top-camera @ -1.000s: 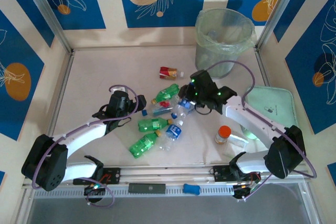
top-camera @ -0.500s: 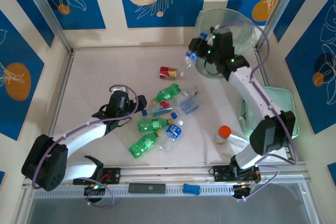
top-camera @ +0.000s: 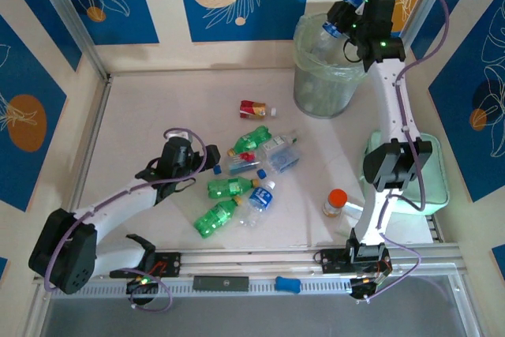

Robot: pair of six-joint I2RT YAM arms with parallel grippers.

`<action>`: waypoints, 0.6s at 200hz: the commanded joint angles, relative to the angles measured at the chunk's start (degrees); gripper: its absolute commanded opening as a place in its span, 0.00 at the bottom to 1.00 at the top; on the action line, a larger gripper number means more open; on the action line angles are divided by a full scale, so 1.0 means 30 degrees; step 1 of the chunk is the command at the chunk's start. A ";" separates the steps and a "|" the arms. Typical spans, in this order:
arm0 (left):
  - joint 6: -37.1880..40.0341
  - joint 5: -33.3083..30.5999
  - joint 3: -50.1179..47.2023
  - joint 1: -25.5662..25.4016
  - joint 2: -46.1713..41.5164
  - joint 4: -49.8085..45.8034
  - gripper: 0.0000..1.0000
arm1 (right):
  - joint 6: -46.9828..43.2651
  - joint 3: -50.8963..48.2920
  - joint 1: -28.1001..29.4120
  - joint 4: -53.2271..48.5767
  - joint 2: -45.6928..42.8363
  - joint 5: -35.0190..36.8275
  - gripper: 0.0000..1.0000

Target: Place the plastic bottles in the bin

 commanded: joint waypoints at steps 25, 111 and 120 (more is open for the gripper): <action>0.0417 0.0404 0.0697 0.0203 -0.0434 -0.0784 1.00 | -0.0394 0.3186 -0.0652 -0.3107 0.2663 0.0399 0.49; 0.0428 0.0544 0.0624 0.0217 -0.0726 -0.1166 1.00 | -0.0276 0.3938 -0.0389 -0.4531 0.4839 -0.0381 0.53; 0.0416 0.0501 0.0567 0.0217 -0.0797 -0.1200 1.00 | -0.0301 0.4011 -0.0388 -0.4529 0.4853 -0.0366 0.53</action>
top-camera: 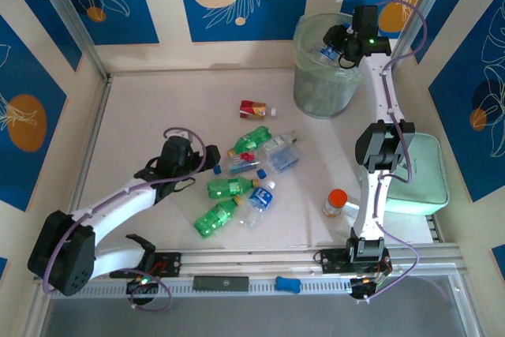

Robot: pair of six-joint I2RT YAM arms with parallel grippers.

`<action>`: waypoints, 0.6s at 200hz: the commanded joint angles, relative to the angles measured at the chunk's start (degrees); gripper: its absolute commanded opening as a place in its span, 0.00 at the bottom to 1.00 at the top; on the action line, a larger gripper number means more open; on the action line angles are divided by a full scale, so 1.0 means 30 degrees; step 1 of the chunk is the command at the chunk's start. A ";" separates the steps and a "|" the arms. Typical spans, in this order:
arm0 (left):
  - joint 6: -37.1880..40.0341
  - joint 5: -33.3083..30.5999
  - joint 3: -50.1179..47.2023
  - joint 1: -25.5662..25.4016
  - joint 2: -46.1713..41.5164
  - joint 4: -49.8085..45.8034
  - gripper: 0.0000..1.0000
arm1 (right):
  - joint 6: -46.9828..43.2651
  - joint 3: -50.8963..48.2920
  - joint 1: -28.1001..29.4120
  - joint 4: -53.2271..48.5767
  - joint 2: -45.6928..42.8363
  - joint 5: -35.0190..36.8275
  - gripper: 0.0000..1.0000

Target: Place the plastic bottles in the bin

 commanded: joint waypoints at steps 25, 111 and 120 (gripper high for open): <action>0.0303 0.0112 0.0151 0.0203 -0.0683 -0.0491 1.00 | -0.0293 0.1247 0.0122 -0.0384 -0.0006 -0.0343 0.61; 0.0284 0.0559 0.0149 0.0203 -0.0674 -0.0291 1.00 | -0.0968 0.2420 0.0168 -0.1240 -0.1899 -0.0738 0.81; 0.0288 0.0821 0.0172 0.0203 -0.0570 -0.0119 1.00 | -0.1217 0.1811 0.0385 -0.1181 -0.2501 -0.0958 0.81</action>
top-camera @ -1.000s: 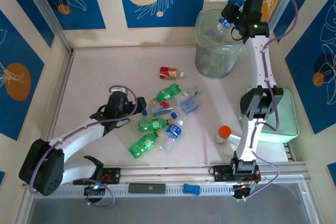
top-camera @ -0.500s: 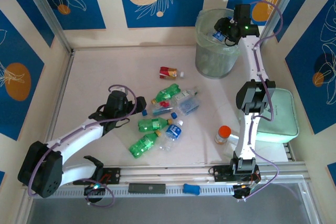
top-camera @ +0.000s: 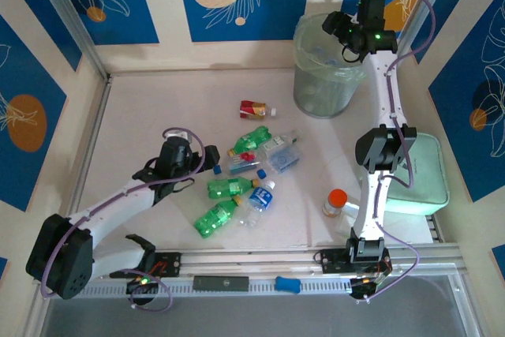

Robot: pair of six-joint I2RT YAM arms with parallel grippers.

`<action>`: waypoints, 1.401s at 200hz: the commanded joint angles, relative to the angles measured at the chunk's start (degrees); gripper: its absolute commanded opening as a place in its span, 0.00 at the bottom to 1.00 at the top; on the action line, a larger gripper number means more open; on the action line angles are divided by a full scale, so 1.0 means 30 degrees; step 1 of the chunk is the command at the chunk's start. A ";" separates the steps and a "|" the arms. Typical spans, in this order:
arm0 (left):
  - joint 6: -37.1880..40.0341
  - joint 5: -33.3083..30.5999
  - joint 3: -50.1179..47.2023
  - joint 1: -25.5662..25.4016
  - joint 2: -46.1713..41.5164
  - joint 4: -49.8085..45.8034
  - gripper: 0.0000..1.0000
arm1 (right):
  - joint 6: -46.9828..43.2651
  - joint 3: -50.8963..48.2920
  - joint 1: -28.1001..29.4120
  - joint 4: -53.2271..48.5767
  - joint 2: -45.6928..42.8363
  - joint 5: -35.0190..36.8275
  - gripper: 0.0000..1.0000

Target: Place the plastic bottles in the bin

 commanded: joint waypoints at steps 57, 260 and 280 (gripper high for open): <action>0.0619 0.2537 0.0738 -0.0249 0.0414 0.0849 0.97 | -0.1647 -0.8746 0.2490 0.2262 -0.7696 -0.2475 0.82; 0.5036 0.1315 0.4899 -1.1616 0.4359 -0.9073 0.88 | 0.3924 -2.7725 0.5587 0.7867 -1.7156 -0.2332 0.99; 0.4676 0.1067 0.5294 -1.2279 0.5185 -0.9117 0.85 | 0.4056 -2.7718 0.5572 0.7973 -1.7060 -0.2349 0.99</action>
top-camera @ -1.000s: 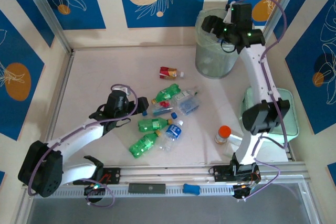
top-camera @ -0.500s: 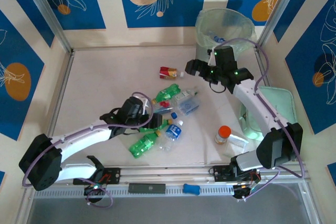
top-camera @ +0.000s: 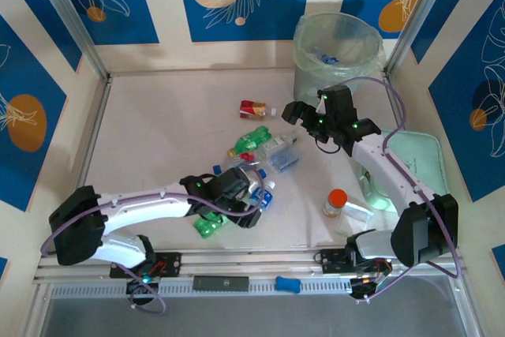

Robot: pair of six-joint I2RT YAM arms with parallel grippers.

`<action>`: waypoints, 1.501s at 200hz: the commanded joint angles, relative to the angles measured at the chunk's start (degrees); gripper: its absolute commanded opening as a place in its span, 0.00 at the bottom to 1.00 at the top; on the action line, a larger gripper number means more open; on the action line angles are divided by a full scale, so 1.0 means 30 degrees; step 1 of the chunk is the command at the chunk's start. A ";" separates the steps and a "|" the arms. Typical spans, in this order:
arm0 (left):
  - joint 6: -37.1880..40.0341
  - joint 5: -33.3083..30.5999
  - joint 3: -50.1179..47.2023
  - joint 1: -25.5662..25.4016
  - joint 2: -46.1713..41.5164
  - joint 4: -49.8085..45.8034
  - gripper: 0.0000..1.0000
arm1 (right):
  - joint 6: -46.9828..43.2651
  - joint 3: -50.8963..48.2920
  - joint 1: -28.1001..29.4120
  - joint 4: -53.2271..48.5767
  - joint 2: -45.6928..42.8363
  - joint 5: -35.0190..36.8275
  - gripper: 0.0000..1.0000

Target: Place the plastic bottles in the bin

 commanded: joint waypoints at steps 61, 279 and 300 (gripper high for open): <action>0.0044 -0.1240 0.1766 -0.1140 0.2681 -0.1423 0.81 | 0.0725 -0.0340 -0.0205 0.0798 -0.0204 -0.0029 0.99; 0.1148 -0.3151 0.2912 -0.1133 0.4876 -0.0403 0.63 | 0.0989 -0.0771 -0.0694 0.0944 -0.0410 -0.0150 0.99; 0.1359 -0.3196 0.3012 -0.1140 0.4799 -0.0353 0.52 | 0.1061 -0.0895 -0.0722 0.0996 -0.0472 -0.0179 0.99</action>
